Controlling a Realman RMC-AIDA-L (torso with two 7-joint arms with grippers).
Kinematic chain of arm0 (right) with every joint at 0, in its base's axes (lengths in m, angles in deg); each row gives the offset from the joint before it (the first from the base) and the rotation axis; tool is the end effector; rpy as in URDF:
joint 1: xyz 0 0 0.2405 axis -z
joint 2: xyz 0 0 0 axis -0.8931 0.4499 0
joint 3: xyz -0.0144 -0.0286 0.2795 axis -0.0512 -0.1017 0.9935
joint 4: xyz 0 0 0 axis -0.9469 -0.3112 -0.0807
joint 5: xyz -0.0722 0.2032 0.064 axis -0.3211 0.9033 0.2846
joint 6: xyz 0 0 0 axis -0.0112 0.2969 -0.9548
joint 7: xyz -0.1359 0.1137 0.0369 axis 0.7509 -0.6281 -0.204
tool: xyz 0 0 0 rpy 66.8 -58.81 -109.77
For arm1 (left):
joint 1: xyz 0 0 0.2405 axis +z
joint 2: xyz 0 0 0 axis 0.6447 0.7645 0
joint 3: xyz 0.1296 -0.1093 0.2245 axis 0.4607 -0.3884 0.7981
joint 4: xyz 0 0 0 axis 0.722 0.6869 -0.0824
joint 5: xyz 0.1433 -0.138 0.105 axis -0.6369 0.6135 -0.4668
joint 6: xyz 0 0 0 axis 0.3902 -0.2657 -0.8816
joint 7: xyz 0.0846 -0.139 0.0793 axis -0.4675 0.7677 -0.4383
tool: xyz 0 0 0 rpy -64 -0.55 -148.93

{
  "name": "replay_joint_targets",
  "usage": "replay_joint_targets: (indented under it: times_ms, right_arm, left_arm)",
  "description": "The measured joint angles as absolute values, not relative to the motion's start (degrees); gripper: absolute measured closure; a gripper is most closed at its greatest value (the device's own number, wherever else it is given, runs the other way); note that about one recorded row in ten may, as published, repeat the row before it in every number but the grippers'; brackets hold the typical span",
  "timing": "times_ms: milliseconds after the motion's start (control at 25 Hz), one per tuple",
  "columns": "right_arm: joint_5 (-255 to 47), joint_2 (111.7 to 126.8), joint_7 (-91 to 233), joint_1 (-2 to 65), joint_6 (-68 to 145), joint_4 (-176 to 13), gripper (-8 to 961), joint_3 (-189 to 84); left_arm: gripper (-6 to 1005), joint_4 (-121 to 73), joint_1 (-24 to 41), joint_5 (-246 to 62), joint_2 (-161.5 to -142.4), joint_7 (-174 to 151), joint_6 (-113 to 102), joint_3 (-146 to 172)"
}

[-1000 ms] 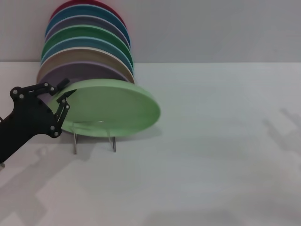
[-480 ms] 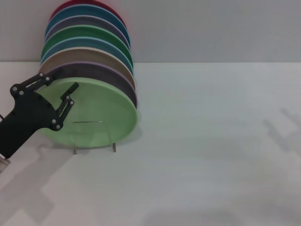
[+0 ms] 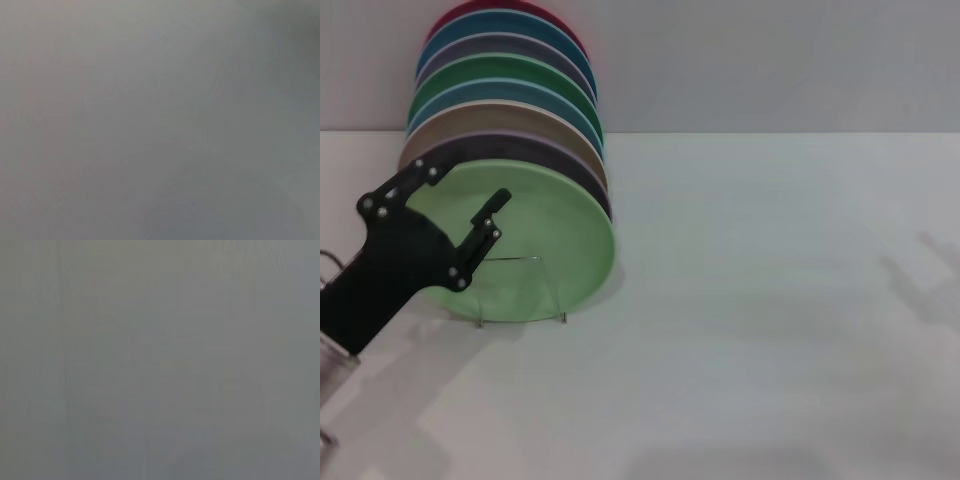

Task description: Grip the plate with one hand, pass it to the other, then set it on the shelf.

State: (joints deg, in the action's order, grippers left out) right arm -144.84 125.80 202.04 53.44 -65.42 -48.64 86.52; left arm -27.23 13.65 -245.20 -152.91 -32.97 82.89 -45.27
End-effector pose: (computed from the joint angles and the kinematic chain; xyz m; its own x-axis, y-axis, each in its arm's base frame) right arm 0.3211 0.3008 0.0539 0.4419 0.2380 -0.8649 -0.6577 -0.5697 -0.4928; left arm -0.2824 0.3334 -0.0335 0.7422 -0.6522 0.1545 -0.0697 -0.3043 -0.9500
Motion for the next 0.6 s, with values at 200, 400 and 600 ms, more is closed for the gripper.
replay_joint_targets:
  times_ms: [200,400,600]
  right_arm:
    - [-143.84,126.17,208.9,54.08,-65.53,-49.64,224,86.93]
    - [-138.14,126.41,215.32,53.91,-64.55,-53.75,222,86.94]
    - [-134.16,126.43,220.45,53.6,-62.16,-56.15,219,86.66]
  left_arm:
    - [501,-32.51,19.72,-244.39,-155.22,-44.06,84.83,-51.75]
    - [490,-39.57,26.84,-244.38,-155.24,-35.12,88.51,-59.77]
    - [479,-36.35,27.38,-243.83,-155.59,-13.92,86.75,-71.91]
